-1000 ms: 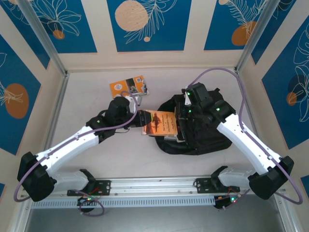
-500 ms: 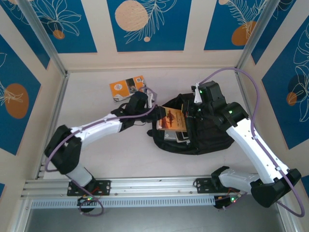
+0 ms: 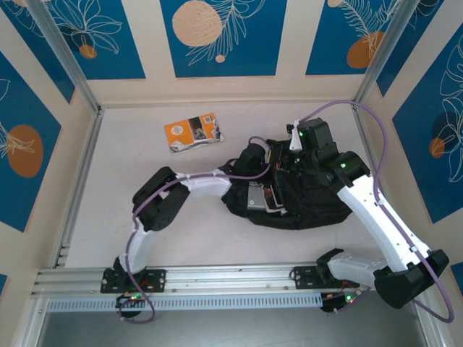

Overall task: Pack the student bag
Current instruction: Place the book in the student bag.

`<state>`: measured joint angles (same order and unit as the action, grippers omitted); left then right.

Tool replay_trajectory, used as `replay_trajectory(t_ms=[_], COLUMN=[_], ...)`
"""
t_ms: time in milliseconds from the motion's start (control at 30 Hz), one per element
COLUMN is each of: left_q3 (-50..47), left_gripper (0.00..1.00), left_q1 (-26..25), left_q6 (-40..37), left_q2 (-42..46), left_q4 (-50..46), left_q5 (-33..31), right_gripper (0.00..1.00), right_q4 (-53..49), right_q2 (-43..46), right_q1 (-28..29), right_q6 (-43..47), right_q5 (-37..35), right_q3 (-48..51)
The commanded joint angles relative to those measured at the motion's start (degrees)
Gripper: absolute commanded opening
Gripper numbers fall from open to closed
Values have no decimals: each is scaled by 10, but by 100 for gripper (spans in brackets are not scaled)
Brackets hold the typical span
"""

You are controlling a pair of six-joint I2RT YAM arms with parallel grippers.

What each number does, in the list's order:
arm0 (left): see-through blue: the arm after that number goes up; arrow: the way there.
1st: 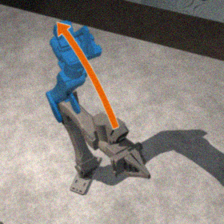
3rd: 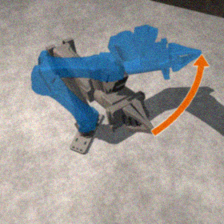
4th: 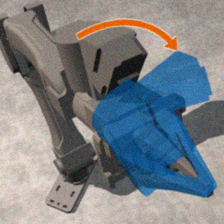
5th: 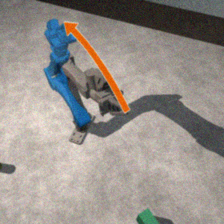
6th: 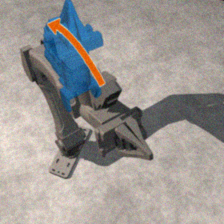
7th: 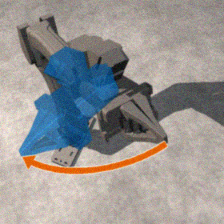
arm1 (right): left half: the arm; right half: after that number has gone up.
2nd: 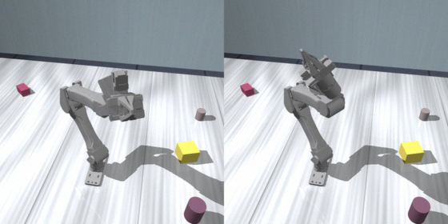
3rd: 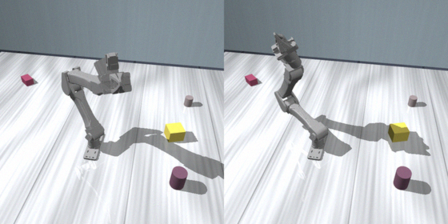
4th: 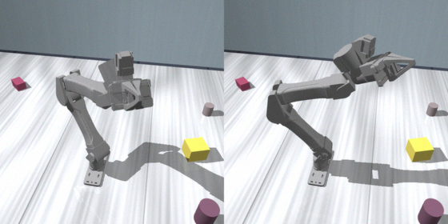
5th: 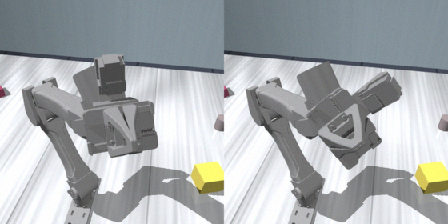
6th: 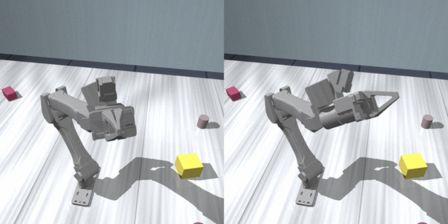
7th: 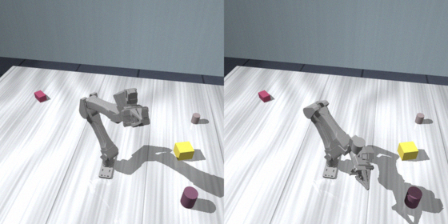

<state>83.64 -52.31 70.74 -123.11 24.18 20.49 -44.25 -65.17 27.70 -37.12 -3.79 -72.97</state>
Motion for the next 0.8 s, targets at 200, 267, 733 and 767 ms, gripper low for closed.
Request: replay_trajectory(t_ms=[200,267,733,767], left_q3=[32,15,-146,-153], left_gripper=[65,76,95,95], left_q1=[-18,-12,22,27], left_q6=[0,-23,-107,-110], left_q2=[13,42,218,229], left_q4=[-47,-83,-175,-178], left_q5=[24,17,11,8], right_gripper=[0,0,0,0], right_q4=[66,62,71,70], right_q2=[7,12,50,50], right_q1=[-14,-22,-59,-59], right_q6=[-27,-24,-21,-19], right_q5=[68,69,83,84], right_q3=[8,10,78,79])
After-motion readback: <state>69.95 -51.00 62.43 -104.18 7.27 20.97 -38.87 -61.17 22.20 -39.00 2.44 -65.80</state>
